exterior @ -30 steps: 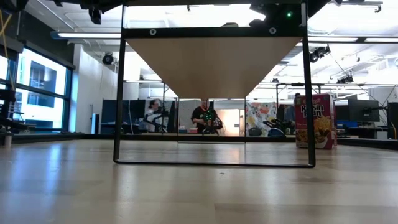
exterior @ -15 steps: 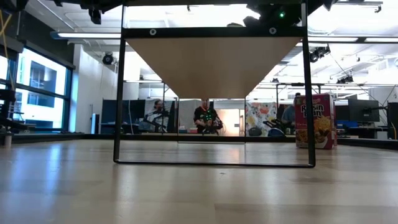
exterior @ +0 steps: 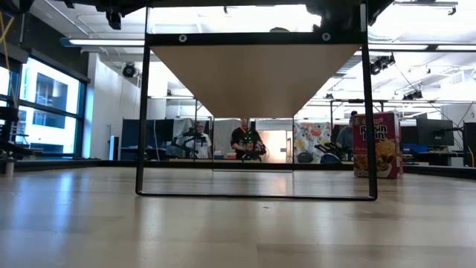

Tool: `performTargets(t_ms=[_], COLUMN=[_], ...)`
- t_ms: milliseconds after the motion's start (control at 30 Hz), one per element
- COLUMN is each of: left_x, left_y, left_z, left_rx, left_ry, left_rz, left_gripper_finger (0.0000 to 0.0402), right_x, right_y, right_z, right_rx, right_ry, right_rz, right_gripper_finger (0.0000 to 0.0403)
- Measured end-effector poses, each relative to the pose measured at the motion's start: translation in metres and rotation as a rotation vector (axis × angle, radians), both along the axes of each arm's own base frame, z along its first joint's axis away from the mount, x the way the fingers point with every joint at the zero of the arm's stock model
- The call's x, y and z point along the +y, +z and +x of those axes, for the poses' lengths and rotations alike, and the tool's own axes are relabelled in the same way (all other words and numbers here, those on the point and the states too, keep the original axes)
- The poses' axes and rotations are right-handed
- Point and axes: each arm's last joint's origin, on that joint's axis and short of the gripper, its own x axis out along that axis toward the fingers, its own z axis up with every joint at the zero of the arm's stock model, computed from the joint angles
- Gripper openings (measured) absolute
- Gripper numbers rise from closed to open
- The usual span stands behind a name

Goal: Stack cereal on shelf
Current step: Put the yellow cereal box on the shelf

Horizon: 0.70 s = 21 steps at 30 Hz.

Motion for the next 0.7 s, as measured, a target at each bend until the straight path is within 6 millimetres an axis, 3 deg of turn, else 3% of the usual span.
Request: performTargets(t_ms=[167, 267, 467, 700], left_x=[0.0, 0.0, 0.0, 0.0], left_y=[0.0, 0.0, 0.0, 0.0], left_z=[0.0, 0.0, 0.0, 0.0], left_rx=[-0.006, -0.006, -0.005, -0.005], left_ry=[-0.001, -0.001, -0.001, -0.001], left_rz=[-0.008, -0.008, -0.008, -0.008], left_gripper_finger=[0.0, 0.0, 0.0, 0.0], right_x=[0.019, 0.022, 0.015, 0.004], right_y=[-0.005, -0.008, -0.014, -0.01], right_z=[0.008, 0.017, 0.024, 0.028], right_rx=[0.006, -0.016, 0.015, -0.029], right_ry=[0.134, 0.125, 0.055, 0.043], right_rz=[0.002, -0.05, -0.192, -0.19], right_gripper_finger=[0.0, 0.0, 0.0, 0.0])
